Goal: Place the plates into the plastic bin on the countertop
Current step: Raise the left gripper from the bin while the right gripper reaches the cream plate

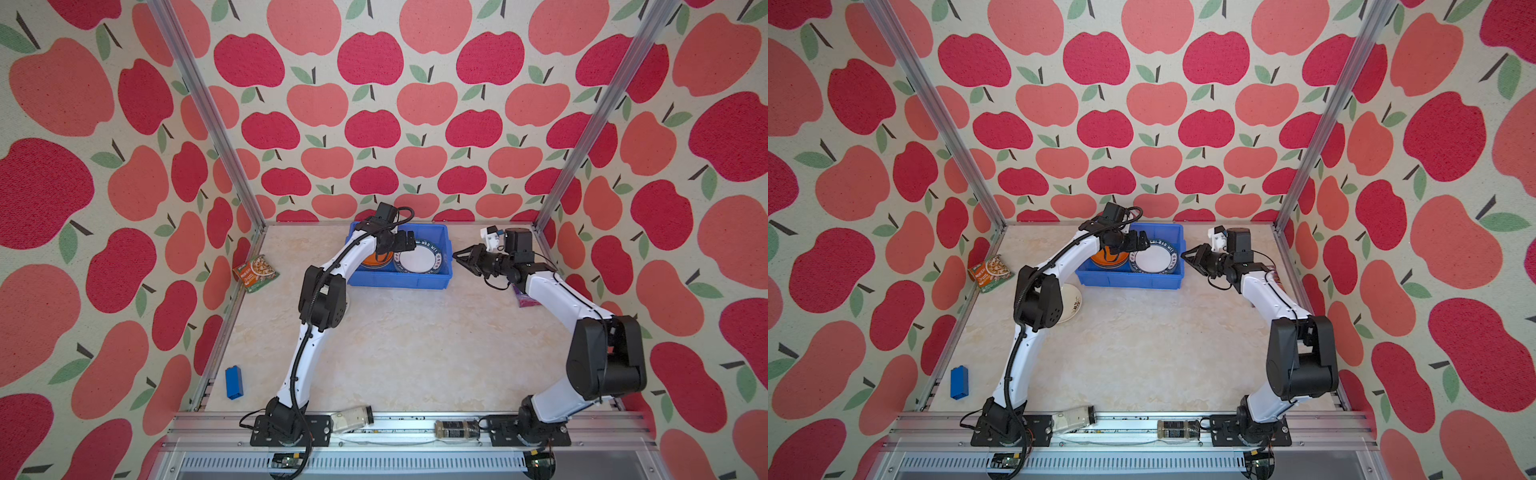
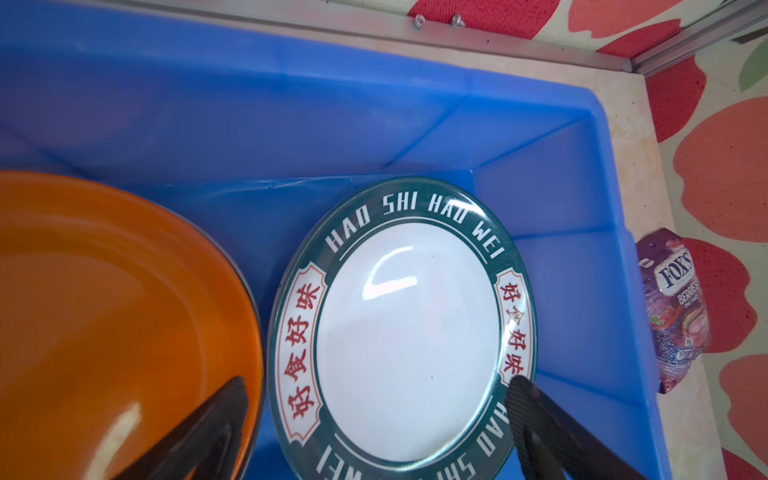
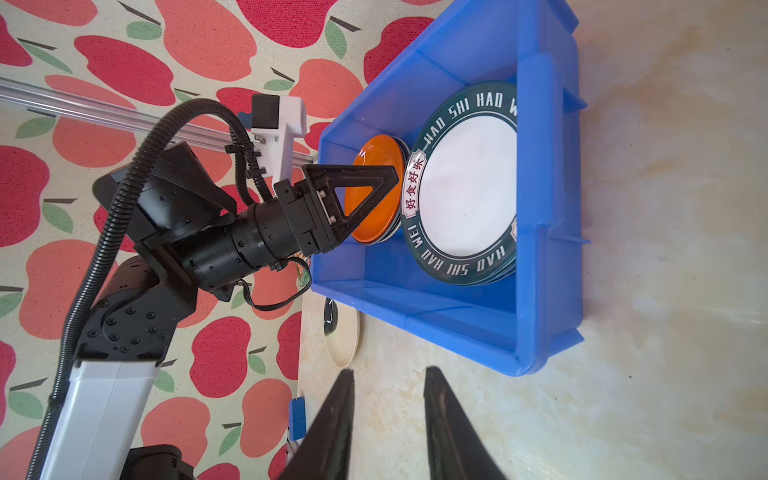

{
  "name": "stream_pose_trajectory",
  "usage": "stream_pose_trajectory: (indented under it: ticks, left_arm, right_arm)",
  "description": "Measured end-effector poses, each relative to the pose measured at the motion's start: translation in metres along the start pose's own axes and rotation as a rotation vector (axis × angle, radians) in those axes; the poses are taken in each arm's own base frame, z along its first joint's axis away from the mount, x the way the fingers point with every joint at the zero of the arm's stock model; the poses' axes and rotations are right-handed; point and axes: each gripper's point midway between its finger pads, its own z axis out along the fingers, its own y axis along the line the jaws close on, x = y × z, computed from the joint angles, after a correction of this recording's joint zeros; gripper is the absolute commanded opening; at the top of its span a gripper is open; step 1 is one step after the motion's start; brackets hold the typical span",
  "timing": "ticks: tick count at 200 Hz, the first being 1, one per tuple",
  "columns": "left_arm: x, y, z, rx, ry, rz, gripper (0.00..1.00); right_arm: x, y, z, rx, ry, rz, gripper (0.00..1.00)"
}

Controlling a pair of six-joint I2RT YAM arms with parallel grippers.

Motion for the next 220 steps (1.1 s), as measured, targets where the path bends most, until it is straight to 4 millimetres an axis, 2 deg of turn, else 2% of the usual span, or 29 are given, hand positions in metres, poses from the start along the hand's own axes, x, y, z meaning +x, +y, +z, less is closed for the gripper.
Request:
stream_pose_trajectory:
  ticks: [19, 44, 71, 90, 126, 141, 159, 183, 193, 205, 220]
  left_arm:
    - [-0.018, -0.013, -0.036, 0.012, -0.062, 0.022, 0.99]
    - [-0.031, -0.03, -0.101, 0.02, -0.179, 0.049, 0.99]
    - [-0.011, -0.033, -0.169, 0.03, -0.306, 0.044, 0.99]
    - [0.016, -0.02, -0.201, 0.025, -0.371, 0.02, 0.99]
    - [0.083, 0.021, -0.236, -0.042, -0.451, -0.018, 0.99]
    - [0.112, 0.037, -0.251, -0.075, -0.492, -0.034, 0.99]
    - [0.141, 0.058, -0.28, -0.083, -0.581, -0.11, 0.99]
    - [0.161, 0.094, -0.325, -0.097, -0.715, -0.266, 0.99]
    - [0.168, 0.102, -0.339, -0.089, -0.763, -0.305, 0.99]
    - [0.18, 0.105, -0.348, -0.067, -0.785, -0.328, 0.99]
    - [0.193, 0.109, -0.346, -0.047, -0.763, -0.357, 0.99]
  right_arm:
    - [0.005, 0.024, 0.002, -0.028, -0.019, -0.05, 0.32]
    - [0.02, 0.063, 0.004, -0.062, -0.067, -0.135, 0.33]
    - [0.066, 0.097, 0.015, -0.073, -0.101, -0.232, 0.38]
    - [0.106, 0.108, 0.032, -0.069, -0.089, -0.278, 0.4]
    - [0.162, 0.107, 0.075, -0.048, -0.046, -0.275, 0.42]
    - [0.187, 0.098, 0.097, -0.034, -0.016, -0.241, 0.44]
    - [0.22, 0.085, 0.123, -0.016, 0.036, -0.197, 0.43]
    - [0.26, 0.064, 0.153, 0.013, 0.099, -0.146, 0.42]
    - [0.273, 0.055, 0.164, 0.023, 0.121, -0.116, 0.4]
    - [0.284, 0.045, 0.176, 0.031, 0.14, -0.076, 0.38]
    - [0.292, 0.033, 0.188, 0.04, 0.152, -0.033, 0.37]
